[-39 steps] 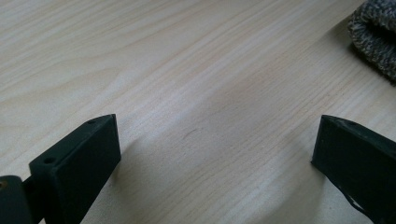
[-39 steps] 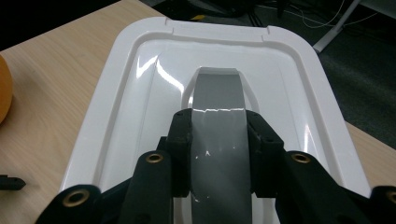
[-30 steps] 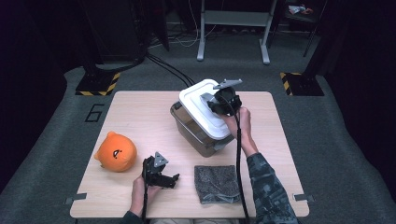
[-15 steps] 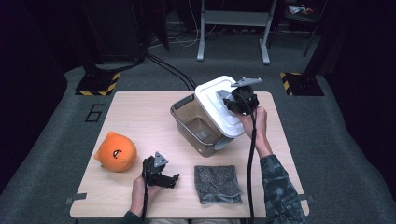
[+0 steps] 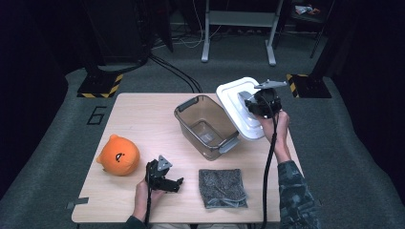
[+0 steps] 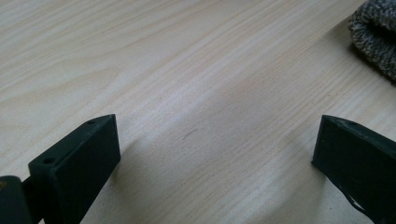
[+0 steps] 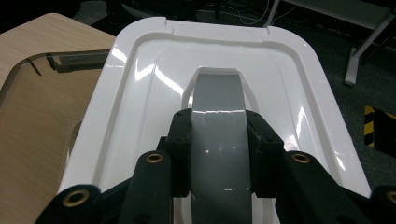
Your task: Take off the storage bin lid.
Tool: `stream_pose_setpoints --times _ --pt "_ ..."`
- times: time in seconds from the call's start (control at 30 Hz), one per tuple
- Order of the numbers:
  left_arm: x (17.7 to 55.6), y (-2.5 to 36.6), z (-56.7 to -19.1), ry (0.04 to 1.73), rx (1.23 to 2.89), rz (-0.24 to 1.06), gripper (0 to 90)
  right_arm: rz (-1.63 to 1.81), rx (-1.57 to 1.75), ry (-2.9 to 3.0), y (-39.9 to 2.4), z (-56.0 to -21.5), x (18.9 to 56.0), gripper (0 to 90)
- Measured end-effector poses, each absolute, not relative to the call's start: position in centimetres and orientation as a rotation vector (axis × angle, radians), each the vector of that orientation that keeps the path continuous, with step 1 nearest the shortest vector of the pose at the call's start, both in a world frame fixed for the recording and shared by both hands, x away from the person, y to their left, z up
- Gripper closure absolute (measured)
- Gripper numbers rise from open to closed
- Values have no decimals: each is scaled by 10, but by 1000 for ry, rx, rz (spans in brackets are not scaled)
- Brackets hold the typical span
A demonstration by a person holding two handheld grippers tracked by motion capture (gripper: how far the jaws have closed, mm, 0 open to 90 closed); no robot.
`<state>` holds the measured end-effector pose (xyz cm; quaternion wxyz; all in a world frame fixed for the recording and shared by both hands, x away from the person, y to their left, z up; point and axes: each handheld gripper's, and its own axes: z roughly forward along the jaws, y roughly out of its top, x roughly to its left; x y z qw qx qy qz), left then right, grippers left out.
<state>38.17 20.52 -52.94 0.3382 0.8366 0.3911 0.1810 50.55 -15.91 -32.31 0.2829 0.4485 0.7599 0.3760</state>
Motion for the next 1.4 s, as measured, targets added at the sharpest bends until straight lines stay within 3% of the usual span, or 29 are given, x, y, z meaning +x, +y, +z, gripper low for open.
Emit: stream_pose_setpoints --times 0.83,1.4 --pt "382 205 -529 1022 2181 466 2 887 1435 1902 -228 -368 511 665" --pt "381 205 -530 1025 2176 468 3 844 1550 1880 -220 -421 528 665"
